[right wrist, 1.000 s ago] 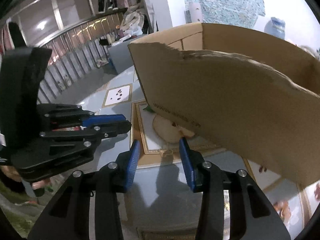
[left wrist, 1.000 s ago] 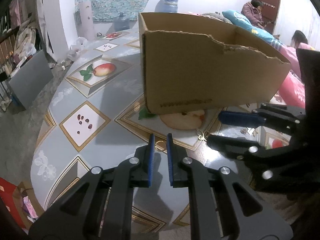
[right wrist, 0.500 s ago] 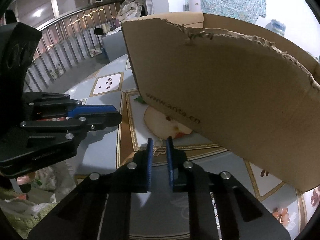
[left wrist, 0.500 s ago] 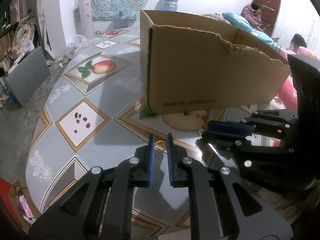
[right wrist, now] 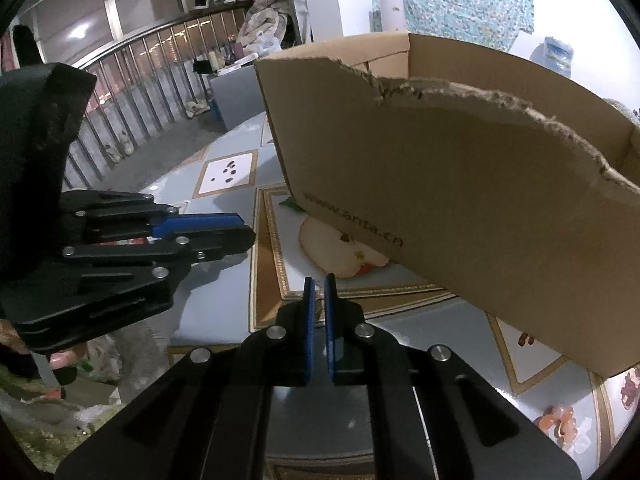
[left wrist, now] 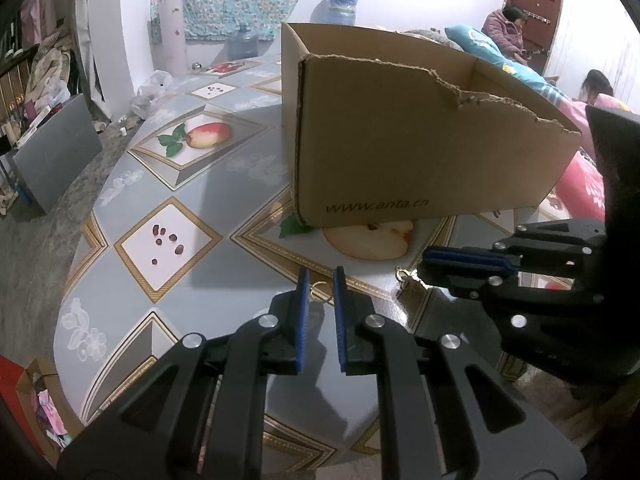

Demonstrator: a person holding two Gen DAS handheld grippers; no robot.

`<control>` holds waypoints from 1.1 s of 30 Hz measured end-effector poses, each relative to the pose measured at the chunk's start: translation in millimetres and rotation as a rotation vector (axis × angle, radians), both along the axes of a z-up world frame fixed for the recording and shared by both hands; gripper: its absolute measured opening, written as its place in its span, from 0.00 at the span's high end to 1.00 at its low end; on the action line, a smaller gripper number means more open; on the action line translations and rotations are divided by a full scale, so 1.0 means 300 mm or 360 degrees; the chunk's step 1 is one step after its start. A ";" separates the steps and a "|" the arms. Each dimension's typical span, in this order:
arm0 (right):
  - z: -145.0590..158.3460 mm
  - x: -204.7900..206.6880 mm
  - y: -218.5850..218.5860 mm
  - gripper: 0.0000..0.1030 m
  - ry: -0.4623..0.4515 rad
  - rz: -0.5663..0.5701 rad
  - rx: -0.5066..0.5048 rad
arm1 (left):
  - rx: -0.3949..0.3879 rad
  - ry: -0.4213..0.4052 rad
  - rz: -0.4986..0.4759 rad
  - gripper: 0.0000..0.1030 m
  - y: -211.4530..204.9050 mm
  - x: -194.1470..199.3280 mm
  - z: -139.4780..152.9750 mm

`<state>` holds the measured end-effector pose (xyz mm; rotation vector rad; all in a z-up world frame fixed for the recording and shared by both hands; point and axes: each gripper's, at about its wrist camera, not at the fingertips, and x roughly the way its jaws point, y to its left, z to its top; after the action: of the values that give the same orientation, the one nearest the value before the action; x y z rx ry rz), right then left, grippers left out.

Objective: Organize jewelry

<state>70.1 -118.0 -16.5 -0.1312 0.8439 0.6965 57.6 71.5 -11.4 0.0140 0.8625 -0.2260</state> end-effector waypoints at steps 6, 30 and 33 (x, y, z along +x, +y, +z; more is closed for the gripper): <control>-0.006 0.001 -0.019 0.84 0.0140 -0.0070 0.0025 | -0.0009 -0.0003 0.0011 0.90 0.010 -0.008 0.005; -0.026 -0.010 0.059 0.85 -0.0051 -0.0028 -0.0101 | -0.0044 0.0009 0.0033 0.90 0.044 -0.010 -0.015; -0.026 -0.012 0.056 0.86 -0.0053 -0.0024 -0.0091 | -0.0045 0.0009 0.0033 0.90 0.045 -0.010 -0.014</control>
<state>66.7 -101.4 -24.4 -0.1872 0.8323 0.6547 54.6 85.0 -15.6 -0.0218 0.8646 -0.2186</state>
